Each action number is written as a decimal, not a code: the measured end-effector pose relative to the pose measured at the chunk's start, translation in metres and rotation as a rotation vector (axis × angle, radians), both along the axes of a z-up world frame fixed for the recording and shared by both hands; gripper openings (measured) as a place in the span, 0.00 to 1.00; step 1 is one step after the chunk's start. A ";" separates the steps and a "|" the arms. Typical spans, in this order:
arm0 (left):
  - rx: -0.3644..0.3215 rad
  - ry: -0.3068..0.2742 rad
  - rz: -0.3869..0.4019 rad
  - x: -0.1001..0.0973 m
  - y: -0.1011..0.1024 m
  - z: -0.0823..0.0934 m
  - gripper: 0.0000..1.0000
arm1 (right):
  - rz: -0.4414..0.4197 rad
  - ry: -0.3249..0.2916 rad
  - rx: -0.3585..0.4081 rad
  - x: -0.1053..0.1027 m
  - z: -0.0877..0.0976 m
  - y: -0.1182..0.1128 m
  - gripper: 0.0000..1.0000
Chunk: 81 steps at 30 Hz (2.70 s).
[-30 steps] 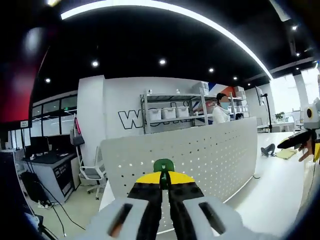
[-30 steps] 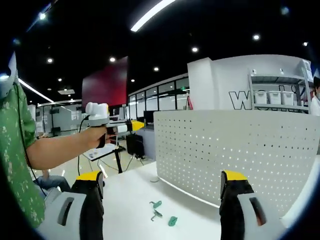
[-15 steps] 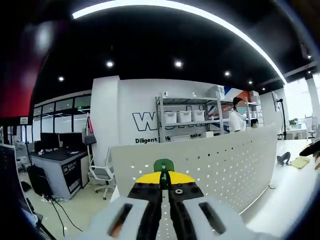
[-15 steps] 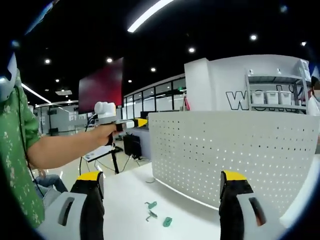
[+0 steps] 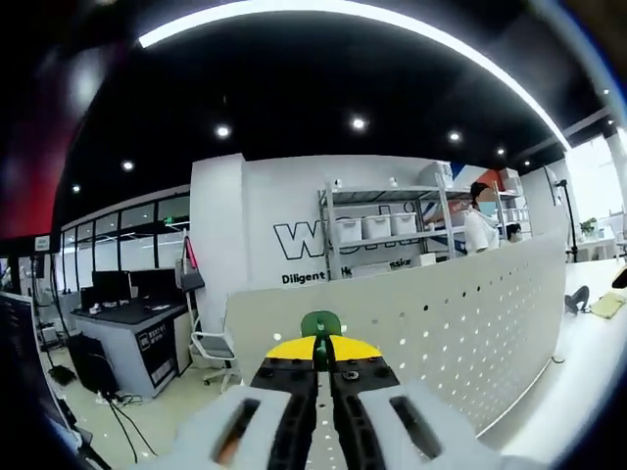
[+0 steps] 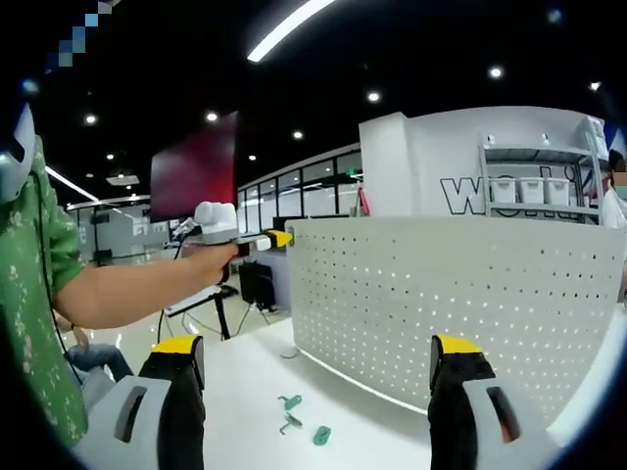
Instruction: Insert the hook assembly into the mounting plate slot until the hook locks in place.
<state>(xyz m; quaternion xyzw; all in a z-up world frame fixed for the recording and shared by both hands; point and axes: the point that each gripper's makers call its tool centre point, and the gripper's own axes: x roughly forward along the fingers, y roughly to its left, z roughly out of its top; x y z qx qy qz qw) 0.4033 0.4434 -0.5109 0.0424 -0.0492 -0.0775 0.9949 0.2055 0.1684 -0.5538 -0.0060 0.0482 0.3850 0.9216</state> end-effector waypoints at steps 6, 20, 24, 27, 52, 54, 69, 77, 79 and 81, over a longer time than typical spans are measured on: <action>-0.006 -0.003 0.017 0.008 0.002 -0.003 0.03 | -0.003 0.004 0.000 0.002 -0.001 0.000 0.98; 0.003 -0.010 0.034 0.017 0.006 -0.005 0.03 | -0.011 0.003 0.004 0.005 0.002 -0.002 0.96; 0.011 -0.013 0.032 0.019 0.006 -0.005 0.03 | -0.013 0.008 0.003 0.007 0.001 -0.002 0.96; 0.016 -0.016 0.034 0.020 0.006 -0.006 0.03 | -0.014 0.008 0.007 0.007 0.001 -0.002 0.96; 0.034 -0.082 0.043 0.018 0.005 -0.009 0.03 | -0.018 0.005 -0.010 0.009 0.003 -0.002 0.95; 0.035 -0.083 0.042 0.018 0.005 -0.009 0.03 | -0.018 0.006 -0.010 0.009 0.004 -0.002 0.95; 0.054 -0.072 0.045 0.024 0.004 -0.018 0.03 | -0.019 0.010 -0.019 0.008 0.002 -0.002 0.95; 0.064 -0.080 0.048 0.024 0.004 -0.019 0.03 | -0.018 0.013 -0.023 0.008 0.001 -0.001 0.95; 0.061 -0.079 0.046 0.024 0.004 -0.019 0.03 | -0.018 0.014 -0.022 0.008 0.001 -0.001 0.95; 0.062 -0.080 0.046 0.024 0.004 -0.019 0.03 | -0.017 0.013 -0.023 0.008 0.001 -0.001 0.95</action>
